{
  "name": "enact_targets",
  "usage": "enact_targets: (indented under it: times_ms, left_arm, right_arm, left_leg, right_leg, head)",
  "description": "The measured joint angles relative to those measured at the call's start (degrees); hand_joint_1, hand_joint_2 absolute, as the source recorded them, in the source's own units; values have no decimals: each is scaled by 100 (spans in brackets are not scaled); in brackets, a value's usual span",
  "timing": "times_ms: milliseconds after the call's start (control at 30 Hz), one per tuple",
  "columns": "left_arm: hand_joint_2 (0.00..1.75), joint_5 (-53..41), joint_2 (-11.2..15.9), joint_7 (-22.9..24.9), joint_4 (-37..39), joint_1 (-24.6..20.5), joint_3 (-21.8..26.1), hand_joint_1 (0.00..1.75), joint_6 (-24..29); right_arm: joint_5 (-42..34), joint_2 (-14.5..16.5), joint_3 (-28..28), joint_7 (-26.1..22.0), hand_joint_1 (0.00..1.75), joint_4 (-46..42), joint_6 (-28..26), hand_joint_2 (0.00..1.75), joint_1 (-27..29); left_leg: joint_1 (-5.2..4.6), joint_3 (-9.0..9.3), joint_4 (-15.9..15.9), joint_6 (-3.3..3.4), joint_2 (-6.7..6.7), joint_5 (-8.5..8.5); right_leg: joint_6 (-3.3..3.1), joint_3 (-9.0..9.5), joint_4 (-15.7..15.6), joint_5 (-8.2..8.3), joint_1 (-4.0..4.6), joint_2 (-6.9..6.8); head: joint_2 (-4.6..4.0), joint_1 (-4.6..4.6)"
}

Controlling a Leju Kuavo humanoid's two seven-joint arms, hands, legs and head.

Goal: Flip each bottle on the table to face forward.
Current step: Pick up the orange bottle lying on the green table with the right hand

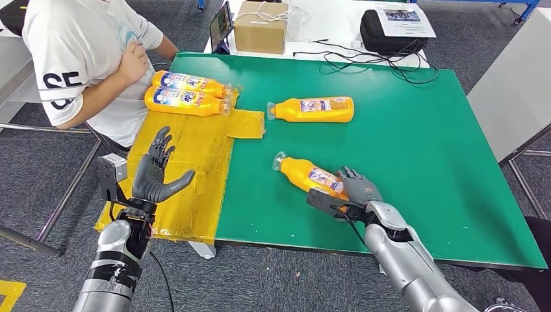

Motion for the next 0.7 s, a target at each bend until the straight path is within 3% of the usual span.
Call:
enact_targets:
  times_ms: [33, 67, 433, 700]
  left_arm:
    - [175, 13, 1, -2, 1, 0, 2, 0, -4]
    - [175, 26, 1, -5, 2, 0, 5, 0, -11]
    - [175, 142, 28, -52, 160, -56, 49, 0, -131]
    - [175, 53, 38, -23, 337, -257, -39, 0, 16]
  right_arm:
    - [-5, -21, 20, 3, 172, 1, 28, 175, -7]
    - [-24, -45, 40, 4, 175, 2, 66, 175, -15]
    - [-1074, -181, 85, -511, 175, 138, 543, 175, -222]
    - [-1873, -50, 53, -658, 175, 326, 464, 175, -306]
  left_leg:
    - [0, 0, 0, 0, 0, 0]
    - [0, 0, 0, 0, -1, 0]
    - [0, 1, 0, 0, 3, 0]
    - [2, 9, 0, -1, 11, -1]
  right_leg:
    - [0, 0, 0, 0, 0, 0]
    - [0, 0, 0, 0, 0, 0]
    - [0, 0, 0, 1, 0, 1]
    - [0, 0, 0, 2, 4, 5]
  head:
    - [0, 0]
    - [0, 0]
    - [0, 0]
    - [0, 0]
